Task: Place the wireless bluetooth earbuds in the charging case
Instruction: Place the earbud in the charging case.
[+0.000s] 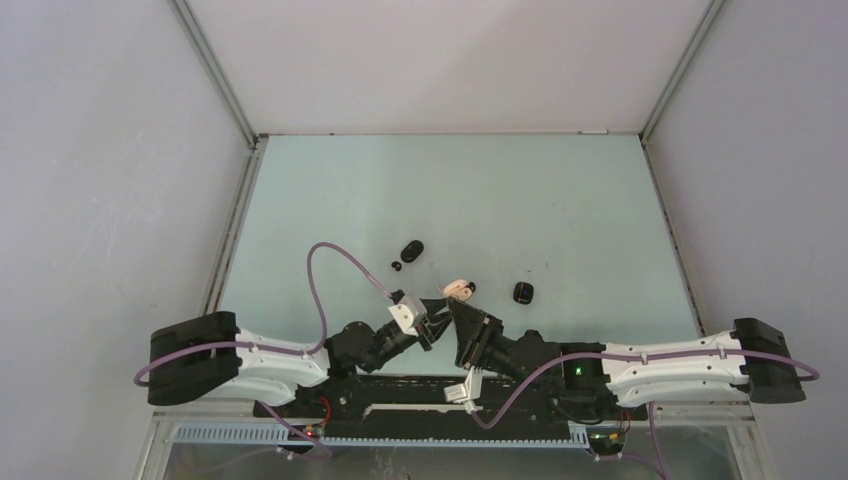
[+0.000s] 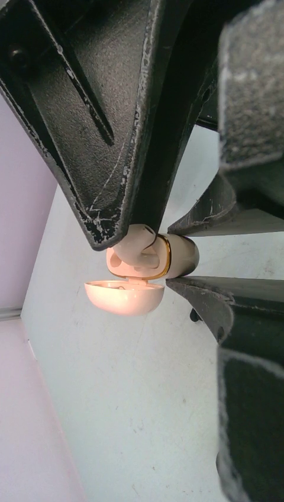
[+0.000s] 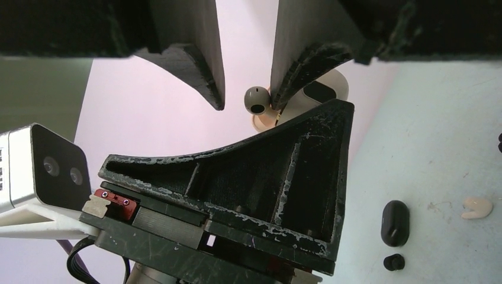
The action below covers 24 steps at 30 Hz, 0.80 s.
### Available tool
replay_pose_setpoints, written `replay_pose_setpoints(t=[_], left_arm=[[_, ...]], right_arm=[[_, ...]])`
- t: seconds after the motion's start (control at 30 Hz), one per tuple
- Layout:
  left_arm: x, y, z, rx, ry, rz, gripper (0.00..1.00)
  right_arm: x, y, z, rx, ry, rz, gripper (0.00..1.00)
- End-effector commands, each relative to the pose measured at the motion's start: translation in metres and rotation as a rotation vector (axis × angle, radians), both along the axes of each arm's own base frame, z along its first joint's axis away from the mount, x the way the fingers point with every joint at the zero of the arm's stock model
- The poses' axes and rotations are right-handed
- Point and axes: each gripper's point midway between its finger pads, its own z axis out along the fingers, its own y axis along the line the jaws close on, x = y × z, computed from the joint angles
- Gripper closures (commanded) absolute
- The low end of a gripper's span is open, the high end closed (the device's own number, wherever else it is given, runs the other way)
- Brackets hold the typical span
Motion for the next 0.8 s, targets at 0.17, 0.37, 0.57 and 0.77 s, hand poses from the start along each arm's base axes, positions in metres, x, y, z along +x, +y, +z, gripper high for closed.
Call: replay_pose_setpoints(t=[0.17, 0.37, 0.57, 0.77], left_arm=[[0.001, 0.0, 0.023, -0.095, -0.002, 0.011, 1.0], [-0.001, -0.002, 0.022, -0.093, -0.004, -0.007, 1.0], [-0.004, -0.006, 0.021, -0.086, -0.004, -0.03, 1.0], [-0.009, -0.01, 0.018, -0.077, -0.006, -0.06, 1.0]], right_arm=[[0.007, -0.009, -0.006, -0.065, 0.024, -0.06, 0.52], [0.013, -0.01, -0.004, -0.065, 0.029, -0.083, 0.44], [0.013, -0.007, -0.003, -0.066, 0.02, -0.071, 0.43], [0.019, -0.005, 0.001, -0.086, 0.028, -0.098, 0.41]])
